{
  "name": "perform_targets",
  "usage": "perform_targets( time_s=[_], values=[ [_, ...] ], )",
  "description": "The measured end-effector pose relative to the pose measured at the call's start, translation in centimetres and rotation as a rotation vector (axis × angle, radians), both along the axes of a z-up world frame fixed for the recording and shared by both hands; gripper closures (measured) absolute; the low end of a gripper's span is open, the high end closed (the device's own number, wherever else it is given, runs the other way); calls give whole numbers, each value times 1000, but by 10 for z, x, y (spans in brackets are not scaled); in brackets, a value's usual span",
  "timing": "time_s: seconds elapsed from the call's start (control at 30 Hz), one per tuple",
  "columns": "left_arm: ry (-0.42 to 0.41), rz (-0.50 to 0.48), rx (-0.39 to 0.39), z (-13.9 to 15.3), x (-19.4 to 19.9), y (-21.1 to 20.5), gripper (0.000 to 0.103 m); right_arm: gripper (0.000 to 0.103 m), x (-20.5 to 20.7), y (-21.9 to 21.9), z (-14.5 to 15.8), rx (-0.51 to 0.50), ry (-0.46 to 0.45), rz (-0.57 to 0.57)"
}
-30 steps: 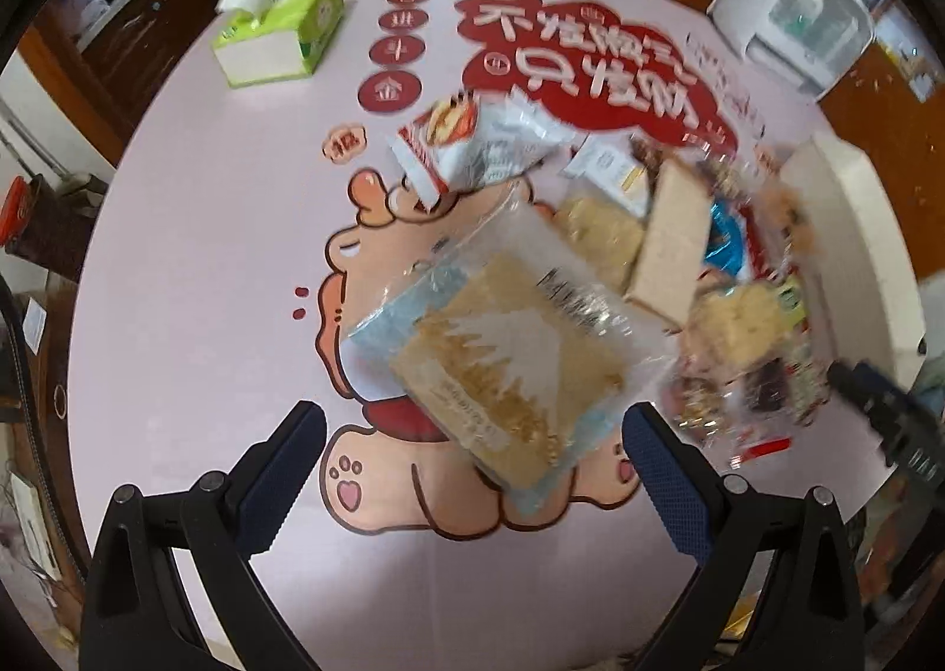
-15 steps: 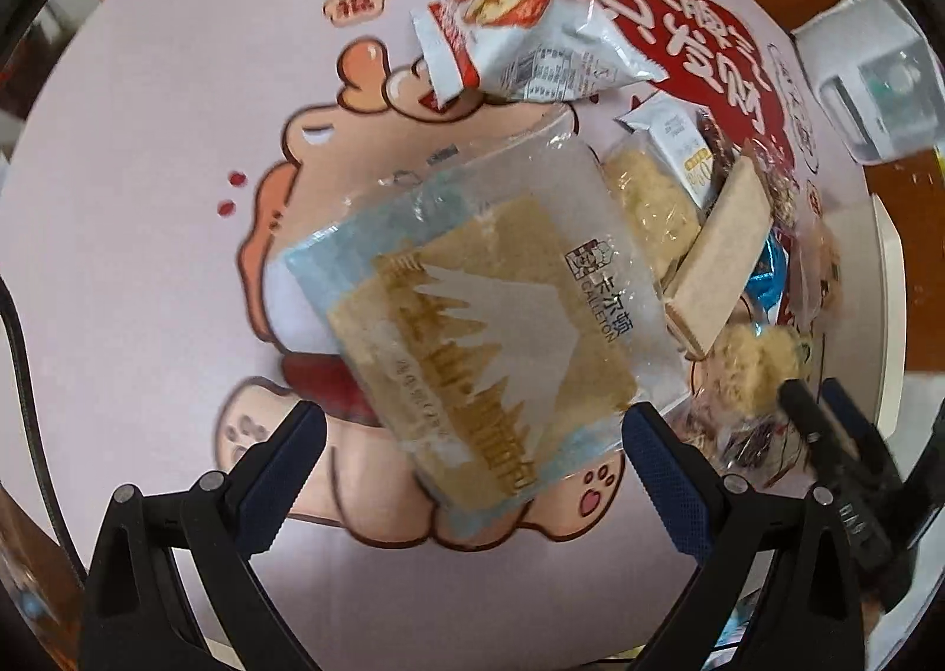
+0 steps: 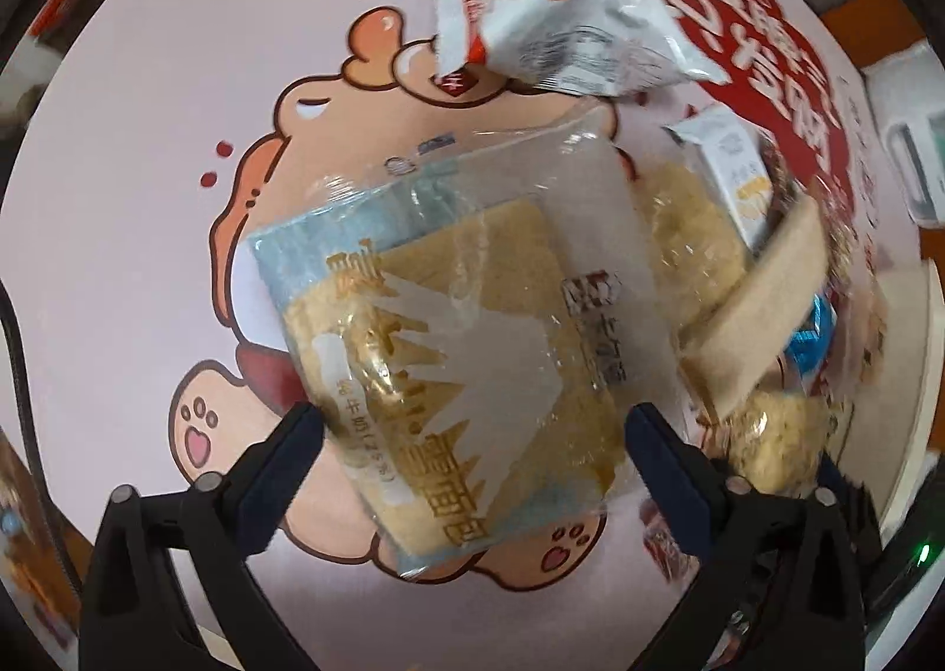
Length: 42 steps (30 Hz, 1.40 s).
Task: Organize snacks
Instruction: 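Grasp the blue-and-white bread bag with the left tool while the right tool grasps the clear cracker bag, then carry both bags into the white bin and open both tools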
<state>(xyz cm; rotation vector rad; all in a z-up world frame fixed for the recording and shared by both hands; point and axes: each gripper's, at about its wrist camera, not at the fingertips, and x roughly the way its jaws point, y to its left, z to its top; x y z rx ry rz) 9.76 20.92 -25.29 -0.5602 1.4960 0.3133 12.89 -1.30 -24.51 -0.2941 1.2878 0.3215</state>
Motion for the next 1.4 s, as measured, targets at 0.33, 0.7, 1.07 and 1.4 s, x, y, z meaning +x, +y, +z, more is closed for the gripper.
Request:
perform_targets(
  time_s=[0.33,0.7,1.07,1.4],
  values=[
    [20,81,100,-12,13,-10,0,0,-3,1,-2,5,26,10],
    [44,66,112,-29,28,-29,0,2,0,0,-4,13,29,18],
    [-124,-9,27,2,8,-47,45,19,-4,-13,8,126,30,8],
    [-214,-100,56,32,-7,-57,72,20,-22,-40,53,200,-60,-26]
  ],
)
